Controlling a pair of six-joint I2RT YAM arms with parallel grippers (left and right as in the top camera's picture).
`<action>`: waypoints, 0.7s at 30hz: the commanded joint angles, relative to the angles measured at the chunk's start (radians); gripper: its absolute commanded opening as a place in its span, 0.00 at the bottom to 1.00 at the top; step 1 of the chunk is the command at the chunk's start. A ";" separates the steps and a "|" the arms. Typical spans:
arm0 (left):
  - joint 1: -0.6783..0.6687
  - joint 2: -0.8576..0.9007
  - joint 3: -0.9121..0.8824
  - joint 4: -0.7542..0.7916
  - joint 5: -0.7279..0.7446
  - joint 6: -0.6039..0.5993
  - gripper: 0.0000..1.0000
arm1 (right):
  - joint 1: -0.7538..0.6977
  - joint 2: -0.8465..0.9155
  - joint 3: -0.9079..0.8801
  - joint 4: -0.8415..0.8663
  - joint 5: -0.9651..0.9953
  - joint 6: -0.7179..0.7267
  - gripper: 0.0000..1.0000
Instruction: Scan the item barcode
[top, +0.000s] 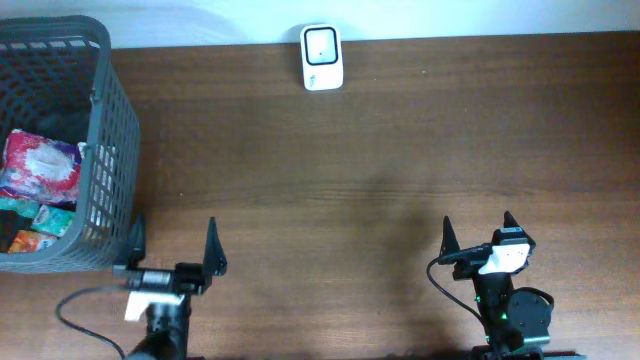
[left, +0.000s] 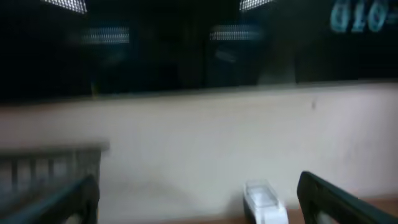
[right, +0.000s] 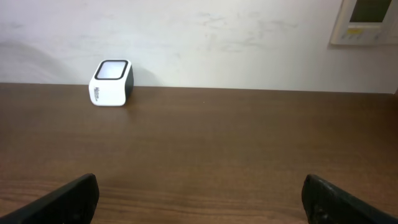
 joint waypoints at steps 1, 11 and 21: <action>0.005 -0.009 0.040 0.108 0.011 0.015 0.99 | -0.006 -0.005 -0.008 -0.003 0.006 0.000 0.99; 0.005 0.320 0.514 0.113 -0.103 0.015 0.99 | -0.006 -0.005 -0.008 -0.003 0.006 0.000 0.99; 0.219 1.346 1.781 -0.773 -0.200 0.084 0.99 | -0.006 -0.005 -0.008 -0.003 0.006 0.000 0.99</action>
